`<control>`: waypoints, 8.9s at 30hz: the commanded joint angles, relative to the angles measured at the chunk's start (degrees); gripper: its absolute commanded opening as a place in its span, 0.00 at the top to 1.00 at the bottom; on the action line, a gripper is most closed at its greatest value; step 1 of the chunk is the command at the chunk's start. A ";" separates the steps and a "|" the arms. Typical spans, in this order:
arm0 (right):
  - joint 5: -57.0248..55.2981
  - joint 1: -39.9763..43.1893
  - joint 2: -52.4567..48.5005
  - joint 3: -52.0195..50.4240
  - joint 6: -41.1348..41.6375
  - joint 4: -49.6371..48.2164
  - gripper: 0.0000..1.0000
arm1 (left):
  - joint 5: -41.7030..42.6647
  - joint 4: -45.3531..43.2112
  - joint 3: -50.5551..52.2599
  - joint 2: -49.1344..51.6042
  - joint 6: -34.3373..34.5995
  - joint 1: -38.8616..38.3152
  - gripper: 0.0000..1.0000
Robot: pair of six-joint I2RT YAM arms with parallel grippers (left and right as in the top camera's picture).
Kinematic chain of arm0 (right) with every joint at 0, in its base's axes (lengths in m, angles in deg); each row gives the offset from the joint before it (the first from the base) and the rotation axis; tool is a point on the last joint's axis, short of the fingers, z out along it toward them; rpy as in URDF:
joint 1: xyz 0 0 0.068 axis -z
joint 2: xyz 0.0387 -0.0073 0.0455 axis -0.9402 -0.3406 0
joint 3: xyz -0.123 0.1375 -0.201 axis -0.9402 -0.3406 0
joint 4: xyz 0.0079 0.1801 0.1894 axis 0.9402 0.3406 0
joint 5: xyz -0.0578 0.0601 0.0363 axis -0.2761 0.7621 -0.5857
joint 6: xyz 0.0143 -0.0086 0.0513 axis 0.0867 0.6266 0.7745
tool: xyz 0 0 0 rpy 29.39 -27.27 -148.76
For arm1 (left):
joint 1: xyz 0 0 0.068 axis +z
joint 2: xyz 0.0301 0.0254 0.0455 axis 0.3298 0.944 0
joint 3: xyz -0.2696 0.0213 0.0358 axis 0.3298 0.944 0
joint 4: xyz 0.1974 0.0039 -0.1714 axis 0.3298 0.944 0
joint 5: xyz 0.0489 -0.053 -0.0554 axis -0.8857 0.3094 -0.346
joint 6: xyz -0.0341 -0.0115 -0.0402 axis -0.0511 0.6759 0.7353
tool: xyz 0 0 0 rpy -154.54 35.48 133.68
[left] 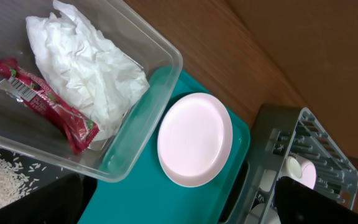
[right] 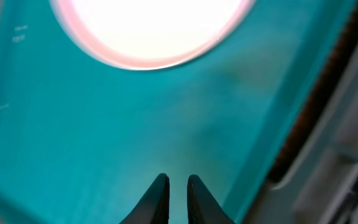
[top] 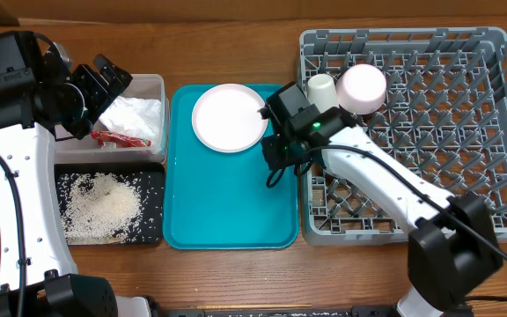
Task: Sort waste into correct bins and load items into the dishwasher
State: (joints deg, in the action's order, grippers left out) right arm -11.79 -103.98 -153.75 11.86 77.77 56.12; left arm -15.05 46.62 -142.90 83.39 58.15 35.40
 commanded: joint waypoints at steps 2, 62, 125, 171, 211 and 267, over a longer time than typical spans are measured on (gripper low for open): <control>-13.40 0.37 0.50 -0.15 5.07 -0.11 0.88 | -0.24 -0.04 -1.01 -0.85 0.52 0.00 0.00; -13.66 5.29 -1.42 -7.69 5.77 -6.05 0.84 | -0.24 -0.04 -1.01 -0.85 0.52 0.00 0.00; -15.82 -1.70 -11.56 -4.96 16.74 -6.29 0.96 | -0.24 -0.04 -1.01 -0.85 0.52 0.00 0.00; -9.09 16.02 2.75 5.53 -7.74 18.21 0.69 | -0.24 -0.04 -1.01 -0.85 0.52 0.00 0.00; -4.42 16.28 2.36 -0.46 -4.57 10.69 0.71 | -0.24 -0.04 -1.01 -0.85 0.52 0.00 0.00; 7.21 13.57 2.40 -3.28 2.16 9.33 0.96 | -0.24 -0.04 -1.01 -0.85 0.52 0.00 0.00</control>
State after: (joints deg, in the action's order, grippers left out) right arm -14.68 -88.96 -150.91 9.24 76.70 66.35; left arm -15.05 46.62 -142.90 83.39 58.15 35.40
